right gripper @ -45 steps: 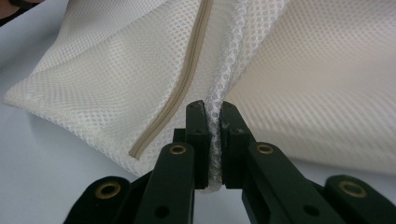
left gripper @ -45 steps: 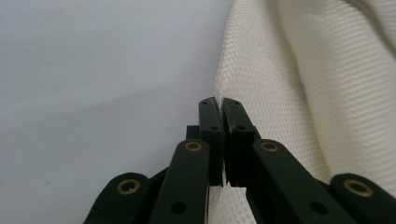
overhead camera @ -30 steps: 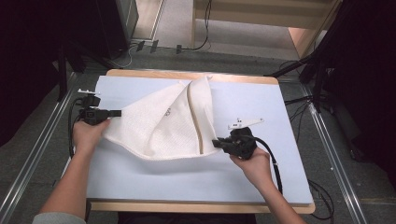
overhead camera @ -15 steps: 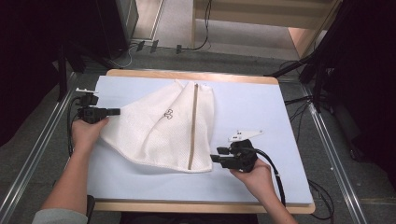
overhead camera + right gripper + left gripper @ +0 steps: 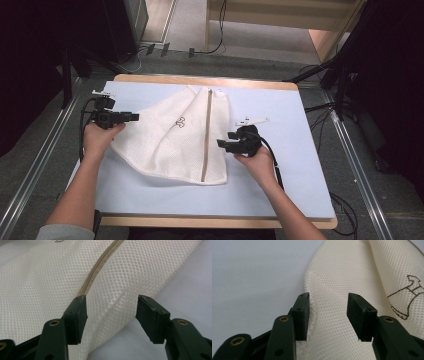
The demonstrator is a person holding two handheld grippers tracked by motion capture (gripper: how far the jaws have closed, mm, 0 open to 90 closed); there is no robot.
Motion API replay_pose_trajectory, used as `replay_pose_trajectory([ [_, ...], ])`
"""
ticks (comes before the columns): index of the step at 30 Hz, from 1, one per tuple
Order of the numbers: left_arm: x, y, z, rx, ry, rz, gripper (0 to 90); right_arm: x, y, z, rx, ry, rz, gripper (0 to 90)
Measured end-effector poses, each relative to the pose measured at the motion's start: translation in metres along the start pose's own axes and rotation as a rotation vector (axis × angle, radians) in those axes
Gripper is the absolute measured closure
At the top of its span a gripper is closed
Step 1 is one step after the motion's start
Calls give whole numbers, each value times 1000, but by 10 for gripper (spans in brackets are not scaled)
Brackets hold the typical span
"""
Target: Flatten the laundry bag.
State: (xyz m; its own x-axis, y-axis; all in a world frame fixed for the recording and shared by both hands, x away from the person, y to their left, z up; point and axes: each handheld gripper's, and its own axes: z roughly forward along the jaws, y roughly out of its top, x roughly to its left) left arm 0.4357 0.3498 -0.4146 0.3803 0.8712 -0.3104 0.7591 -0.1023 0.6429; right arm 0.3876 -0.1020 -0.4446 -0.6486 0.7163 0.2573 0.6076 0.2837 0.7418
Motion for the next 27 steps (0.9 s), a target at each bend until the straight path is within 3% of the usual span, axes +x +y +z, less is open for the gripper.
replay_pose_trajectory([
  [3, 1, -1, -3, -1, -2, -1, 492, 2, 1, 16, 18, -11, -5, 452],
  [4, 1, -2, -4, -4, -4, 1, 490, 4, 1, 21, 33, -22, -13, 487],
  [5, 1, -2, -5, -8, -8, 5, 487, 4, -1, 31, 59, -49, -27, 583],
  [6, 0, -3, -6, -13, -8, 6, 487, 4, -1, 31, 59, -49, -27, 583],
  [8, -1, -3, -11, -24, -15, 14, 487, 5, -3, 38, 99, -54, -30, 703],
  [9, 0, -4, -12, -26, -16, 14, 485, 6, -4, 39, 100, -79, -61, 775],
  [14, 2, -7, -17, -26, -18, 5, 472, 9, -1, 38, 119, -85, -80, 899],
  [18, 2, -9, -22, -36, -22, 3, 472, 12, 2, 23, 127, -49, -74, 900],
  [22, -2, -7, -21, -37, -34, 11, 471, 21, -1, -3, 118, -27, -73, 899],
  [27, -12, -5, -14, -17, -43, 40, 469, 32, -25, -37, 137, -3, -79, 898],
])
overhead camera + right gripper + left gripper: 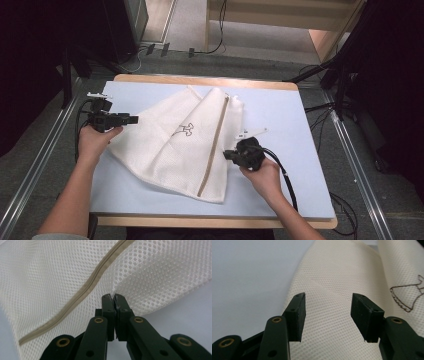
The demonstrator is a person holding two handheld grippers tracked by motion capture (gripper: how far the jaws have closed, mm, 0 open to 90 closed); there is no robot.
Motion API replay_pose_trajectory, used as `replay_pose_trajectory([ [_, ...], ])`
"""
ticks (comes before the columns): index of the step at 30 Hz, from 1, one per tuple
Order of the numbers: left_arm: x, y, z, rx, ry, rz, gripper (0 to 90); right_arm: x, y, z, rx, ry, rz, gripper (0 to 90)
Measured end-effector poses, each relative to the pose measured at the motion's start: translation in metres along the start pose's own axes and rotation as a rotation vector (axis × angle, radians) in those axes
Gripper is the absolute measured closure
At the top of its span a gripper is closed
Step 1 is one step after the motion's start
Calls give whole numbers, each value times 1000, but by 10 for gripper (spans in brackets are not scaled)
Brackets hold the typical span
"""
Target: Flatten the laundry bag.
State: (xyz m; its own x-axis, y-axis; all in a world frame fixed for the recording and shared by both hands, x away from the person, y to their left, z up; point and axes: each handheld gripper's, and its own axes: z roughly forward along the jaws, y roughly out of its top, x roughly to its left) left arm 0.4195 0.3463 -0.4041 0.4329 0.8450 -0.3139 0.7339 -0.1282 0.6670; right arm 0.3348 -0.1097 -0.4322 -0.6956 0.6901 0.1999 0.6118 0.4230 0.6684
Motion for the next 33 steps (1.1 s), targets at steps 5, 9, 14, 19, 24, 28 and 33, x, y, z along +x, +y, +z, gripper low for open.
replay_pose_trajectory([
  [5, -12, 5, 8, 12, -22, 29, 466, 8, -16, -13, 7, 13, 0, 897],
  [9, -24, 10, 20, 34, -40, 66, 465, 16, -27, -23, 4, 24, 0, 895],
  [14, -34, 14, 33, 50, -57, 105, 465, 23, -40, -30, 18, 32, 5, 890],
  [19, -39, 17, 39, 45, -81, 101, 467, 32, -55, -35, 38, 65, 8, 793],
  [24, -44, 18, 37, 54, -77, 106, 470, 33, -51, -52, -57, 65, 0, 662],
  [28, -47, 14, 28, 42, -79, 92, 472, 17, -41, -62, -123, 2, -10, 628],
  [33, -50, -2, 12, 54, -52, 101, 471, -15, -37, -58, -159, -15, 21, 613],
])
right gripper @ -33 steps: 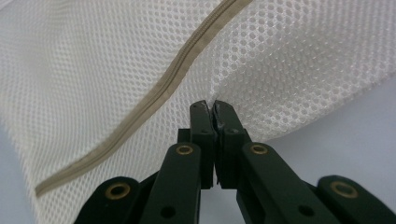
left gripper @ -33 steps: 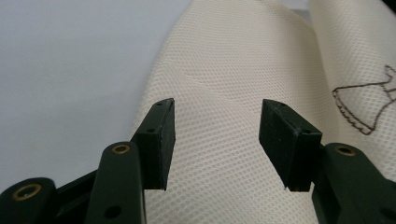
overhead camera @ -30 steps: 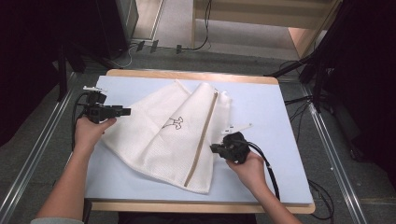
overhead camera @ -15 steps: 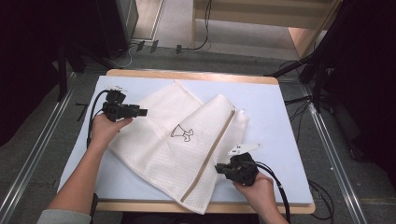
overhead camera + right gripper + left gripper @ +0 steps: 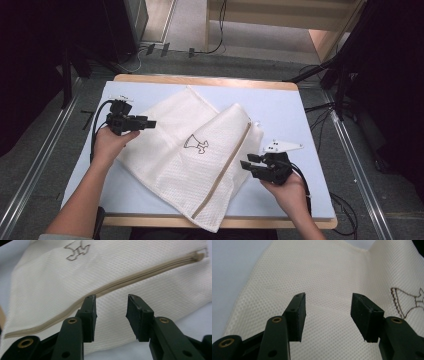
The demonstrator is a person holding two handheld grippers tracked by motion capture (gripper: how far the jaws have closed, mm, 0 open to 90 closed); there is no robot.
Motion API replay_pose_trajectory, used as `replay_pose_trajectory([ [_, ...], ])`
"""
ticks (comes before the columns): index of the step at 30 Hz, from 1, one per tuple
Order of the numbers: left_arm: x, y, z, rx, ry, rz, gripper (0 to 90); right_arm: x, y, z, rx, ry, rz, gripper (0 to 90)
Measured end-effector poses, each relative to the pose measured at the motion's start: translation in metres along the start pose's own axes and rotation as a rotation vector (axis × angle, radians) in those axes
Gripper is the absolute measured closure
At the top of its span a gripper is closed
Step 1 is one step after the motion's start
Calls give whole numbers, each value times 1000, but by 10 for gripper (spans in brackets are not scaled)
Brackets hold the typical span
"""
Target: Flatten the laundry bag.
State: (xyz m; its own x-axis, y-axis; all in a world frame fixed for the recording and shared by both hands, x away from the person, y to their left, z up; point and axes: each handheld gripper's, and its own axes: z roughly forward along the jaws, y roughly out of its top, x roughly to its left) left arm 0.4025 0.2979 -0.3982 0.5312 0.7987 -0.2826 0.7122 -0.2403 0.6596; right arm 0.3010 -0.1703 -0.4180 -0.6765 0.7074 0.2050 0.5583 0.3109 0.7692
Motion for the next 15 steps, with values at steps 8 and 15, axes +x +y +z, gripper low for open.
replay_pose_trajectory([
  [8, -5, -35, -27, 3, 51, -47, 471, -47, 15, 15, -8, -64, 24, 613],
  [15, -9, -67, -47, 3, 94, -65, 474, -91, 25, 29, 10, -115, 59, 610],
])
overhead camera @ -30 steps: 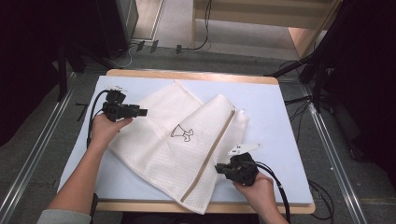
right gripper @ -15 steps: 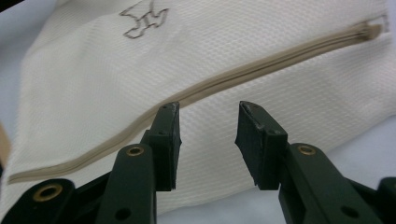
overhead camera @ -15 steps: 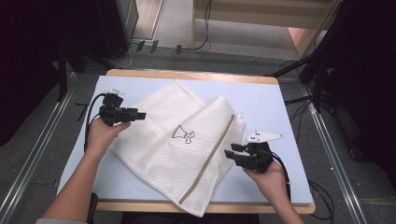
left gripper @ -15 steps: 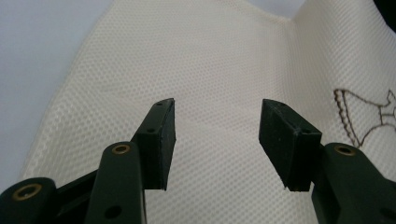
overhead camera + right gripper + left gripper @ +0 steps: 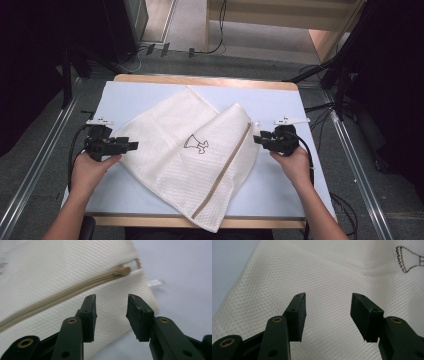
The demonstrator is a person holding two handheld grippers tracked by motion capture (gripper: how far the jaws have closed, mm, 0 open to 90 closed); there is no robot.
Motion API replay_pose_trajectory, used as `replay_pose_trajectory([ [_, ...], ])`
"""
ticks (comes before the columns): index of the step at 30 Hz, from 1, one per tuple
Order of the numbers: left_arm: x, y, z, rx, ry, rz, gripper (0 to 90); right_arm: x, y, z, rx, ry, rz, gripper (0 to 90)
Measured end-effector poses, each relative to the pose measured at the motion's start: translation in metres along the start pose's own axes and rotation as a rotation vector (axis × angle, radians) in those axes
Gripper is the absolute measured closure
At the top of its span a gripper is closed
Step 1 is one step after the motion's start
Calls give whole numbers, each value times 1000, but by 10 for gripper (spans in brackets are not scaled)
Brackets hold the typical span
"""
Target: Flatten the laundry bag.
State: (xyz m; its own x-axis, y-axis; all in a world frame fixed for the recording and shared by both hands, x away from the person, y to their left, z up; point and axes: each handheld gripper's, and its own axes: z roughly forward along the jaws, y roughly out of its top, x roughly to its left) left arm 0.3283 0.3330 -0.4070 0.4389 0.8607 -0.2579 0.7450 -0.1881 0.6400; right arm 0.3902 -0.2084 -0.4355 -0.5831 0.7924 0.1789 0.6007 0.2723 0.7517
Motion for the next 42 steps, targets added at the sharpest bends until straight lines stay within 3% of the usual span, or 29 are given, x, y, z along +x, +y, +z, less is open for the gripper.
replay_pose_trajectory([
  [3, 5, -13, -9, -15, 10, -32, 466, -11, 3, 7, -7, -31, 9, 590],
  [5, 8, -22, -13, 1, 33, -47, 465, -18, 5, 11, -7, -40, 36, 578],
  [9, 14, -34, -17, 12, 42, -87, 467, -25, 9, 20, 17, -52, 23, 563],
  [18, 11, -48, 3, 95, 32, -197, 468, -37, 11, 37, 33, -27, 29, 474],
  [20, 10, -47, 6, 79, 34, -196, 459, -38, 11, 43, 41, -35, 20, 462],
  [22, 10, -46, 8, 57, 12, -234, 435, -39, 9, 48, 61, -36, 17, 462],
  [26, 8, -41, 15, 53, 13, -211, 483, -37, 5, 57, 103, -35, 5, 499],
  [29, 6, -38, 21, 56, 43, -181, 604, -33, 5, 57, 115, -80, -37, 631],
  [35, 13, -34, 23, 70, -10, -192, 836, -29, 6, 56, 125, -89, -21, 802],
  [38, 16, -27, 24, 52, -31, -202, 878, -27, 7, 56, 139, -85, -22, 824],
  [42, 24, -13, 25, 12, -19, -198, 885, -28, 8, 50, 155, -70, -6, 833],
])
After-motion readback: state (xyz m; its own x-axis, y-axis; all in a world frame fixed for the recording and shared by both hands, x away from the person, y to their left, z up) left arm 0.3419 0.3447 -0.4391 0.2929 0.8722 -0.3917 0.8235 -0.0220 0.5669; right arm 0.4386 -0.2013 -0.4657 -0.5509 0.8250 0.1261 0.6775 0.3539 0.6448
